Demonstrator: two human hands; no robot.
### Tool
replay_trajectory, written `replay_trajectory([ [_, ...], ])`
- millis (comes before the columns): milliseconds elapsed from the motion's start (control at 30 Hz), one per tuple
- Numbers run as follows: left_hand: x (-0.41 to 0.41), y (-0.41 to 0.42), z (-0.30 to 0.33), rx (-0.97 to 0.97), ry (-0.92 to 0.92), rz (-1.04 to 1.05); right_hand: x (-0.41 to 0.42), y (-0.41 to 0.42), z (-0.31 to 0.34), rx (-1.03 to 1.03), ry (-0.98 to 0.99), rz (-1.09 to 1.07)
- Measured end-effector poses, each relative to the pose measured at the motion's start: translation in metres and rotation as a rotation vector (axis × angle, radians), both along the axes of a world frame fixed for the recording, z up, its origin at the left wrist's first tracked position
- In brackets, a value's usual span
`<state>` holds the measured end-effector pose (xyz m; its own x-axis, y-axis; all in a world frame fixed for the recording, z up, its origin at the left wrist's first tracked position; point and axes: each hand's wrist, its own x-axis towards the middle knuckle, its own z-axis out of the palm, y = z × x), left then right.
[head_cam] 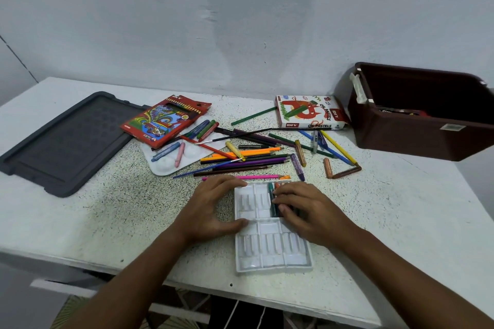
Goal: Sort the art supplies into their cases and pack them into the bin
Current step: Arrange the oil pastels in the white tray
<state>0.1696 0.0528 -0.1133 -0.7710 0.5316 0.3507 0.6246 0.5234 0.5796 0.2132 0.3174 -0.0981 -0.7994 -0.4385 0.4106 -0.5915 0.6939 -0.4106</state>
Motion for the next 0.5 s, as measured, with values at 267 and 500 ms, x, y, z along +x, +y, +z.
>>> replay_trajectory([
  [267, 0.0, 0.0, 0.0, 0.01, 0.003, -0.003, -0.049, 0.008, 0.028, -0.005, -0.263, -0.568],
  [500, -0.001, 0.0, -0.001, 0.019, 0.011, -0.007, -0.057, 0.0, 0.029, 0.148, -0.376, -0.654],
])
